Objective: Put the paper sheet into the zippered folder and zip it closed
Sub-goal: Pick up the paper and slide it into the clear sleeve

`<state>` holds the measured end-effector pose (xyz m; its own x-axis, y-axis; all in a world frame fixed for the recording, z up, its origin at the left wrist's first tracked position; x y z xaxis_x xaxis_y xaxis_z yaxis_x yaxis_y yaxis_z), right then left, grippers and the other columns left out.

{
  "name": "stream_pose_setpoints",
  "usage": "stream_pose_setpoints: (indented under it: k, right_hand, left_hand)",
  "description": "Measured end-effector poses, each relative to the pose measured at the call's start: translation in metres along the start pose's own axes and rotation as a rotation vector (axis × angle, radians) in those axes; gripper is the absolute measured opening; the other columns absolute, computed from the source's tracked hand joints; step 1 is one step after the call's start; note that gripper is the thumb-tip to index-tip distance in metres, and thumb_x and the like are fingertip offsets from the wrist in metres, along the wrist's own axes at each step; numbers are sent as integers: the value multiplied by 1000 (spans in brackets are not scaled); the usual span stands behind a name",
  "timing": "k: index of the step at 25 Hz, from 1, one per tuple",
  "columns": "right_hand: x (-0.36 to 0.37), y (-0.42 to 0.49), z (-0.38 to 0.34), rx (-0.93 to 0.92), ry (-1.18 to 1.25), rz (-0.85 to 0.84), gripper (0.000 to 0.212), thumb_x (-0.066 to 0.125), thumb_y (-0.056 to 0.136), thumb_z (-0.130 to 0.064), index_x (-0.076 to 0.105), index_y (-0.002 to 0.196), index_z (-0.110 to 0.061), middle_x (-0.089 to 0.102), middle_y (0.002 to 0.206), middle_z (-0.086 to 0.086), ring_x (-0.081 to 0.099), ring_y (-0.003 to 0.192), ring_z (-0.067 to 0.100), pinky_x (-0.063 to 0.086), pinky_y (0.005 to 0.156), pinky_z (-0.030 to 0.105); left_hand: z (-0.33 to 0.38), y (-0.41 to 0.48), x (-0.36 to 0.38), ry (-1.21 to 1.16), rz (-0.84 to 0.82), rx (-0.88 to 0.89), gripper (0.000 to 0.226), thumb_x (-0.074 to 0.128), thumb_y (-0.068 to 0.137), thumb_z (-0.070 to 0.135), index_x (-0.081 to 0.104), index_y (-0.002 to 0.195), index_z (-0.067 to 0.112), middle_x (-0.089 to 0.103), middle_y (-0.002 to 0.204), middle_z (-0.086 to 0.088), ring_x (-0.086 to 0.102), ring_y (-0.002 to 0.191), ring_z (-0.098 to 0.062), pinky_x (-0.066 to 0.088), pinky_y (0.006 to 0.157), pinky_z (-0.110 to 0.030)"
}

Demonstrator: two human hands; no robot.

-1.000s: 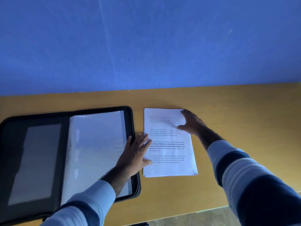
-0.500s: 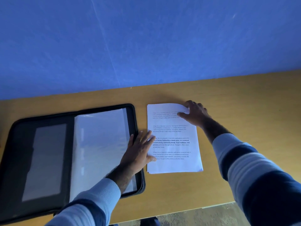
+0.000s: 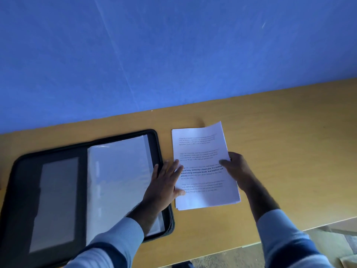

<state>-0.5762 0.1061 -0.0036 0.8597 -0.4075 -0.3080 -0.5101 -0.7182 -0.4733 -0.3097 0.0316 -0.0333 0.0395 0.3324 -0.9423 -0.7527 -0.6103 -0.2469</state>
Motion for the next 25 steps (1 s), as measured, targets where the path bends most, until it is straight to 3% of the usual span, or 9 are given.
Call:
stream_pose_setpoints:
  k: [3, 6, 8, 10, 13, 18, 22, 25]
  right_hand:
    - [-10, -18, -5, -13, 122, -27, 13, 63, 86, -7, 73, 93, -9, 76, 88, 9, 69, 75, 25, 54, 67, 34]
    - [-23, -31, -20, -96, 421, -176, 31, 68, 86, -11, 70, 115, 0, 73, 116, 26, 70, 97, 40, 56, 87, 53]
    - [-33, -39, -31, -156, 538, -208, 33, 66, 93, -6, 65, 124, 2, 68, 124, 29, 70, 103, 41, 57, 91, 54]
    - [-39, -44, -41, -190, 572, -179, 30, 62, 95, -4, 65, 124, 1, 68, 125, 28, 70, 102, 37, 58, 89, 49]
    - [-43, -49, -55, -242, 530, -140, 28, 61, 95, -3, 66, 122, 1, 70, 123, 24, 70, 101, 33, 58, 88, 45]
    - [-41, -54, -69, -274, 427, -122, 27, 63, 94, -2, 70, 120, -3, 72, 123, 22, 69, 105, 32, 54, 92, 47]
    - [-38, -60, -70, -274, 451, 11, 22, 60, 95, 5, 74, 110, -4, 75, 110, 11, 69, 99, 23, 51, 89, 40]
    - [-38, -64, -69, -283, 487, 70, 22, 60, 95, 7, 73, 110, -3, 73, 107, 10, 66, 98, 21, 50, 89, 36]
  left_hand:
    - [-5, 1, -12, -103, 77, 40, 101, 56, 90, 66, 10, 163, 15, -3, 172, -1, -1, 159, -21, 1, 129, -46]
    - [-3, 15, -47, -716, 212, -121, 106, 71, 88, 56, 8, 163, 15, 10, 171, 0, 10, 157, -10, 14, 127, -33]
    - [4, 27, -72, -1306, 244, -260, 89, 76, 90, 39, 26, 160, 17, 36, 163, -8, 35, 150, -19, 27, 125, -44]
    - [8, 40, -96, -1569, 148, -204, 61, 73, 90, 46, 58, 142, 18, 64, 140, -11, 60, 131, -28, 41, 115, -53]
    - [18, 48, -122, -1569, 12, -97, 56, 72, 86, 56, 69, 129, 19, 70, 133, -5, 62, 129, -23, 39, 116, -50]
    - [34, 52, -140, -1454, 224, -89, 24, 76, 81, 52, 77, 104, 45, 73, 121, 15, 63, 123, -2, 43, 112, -31]
    - [40, 50, -143, -1321, 163, 7, 23, 78, 83, 44, 75, 106, 50, 75, 116, 19, 69, 114, -1, 51, 94, -19]
    - [40, 51, -141, -1341, 180, 31, 28, 76, 85, 38, 75, 113, 45, 75, 121, 14, 68, 117, -6, 51, 100, -28]
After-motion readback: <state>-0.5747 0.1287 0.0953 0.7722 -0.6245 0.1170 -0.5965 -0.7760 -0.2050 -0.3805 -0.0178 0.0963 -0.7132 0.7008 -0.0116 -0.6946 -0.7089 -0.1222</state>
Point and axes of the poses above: each hand's wrist, its own y-axis towards the middle knuckle, its own x-axis out of the palm, z = x × y, the point moved 3 cm from there along y, towards the middle knuckle
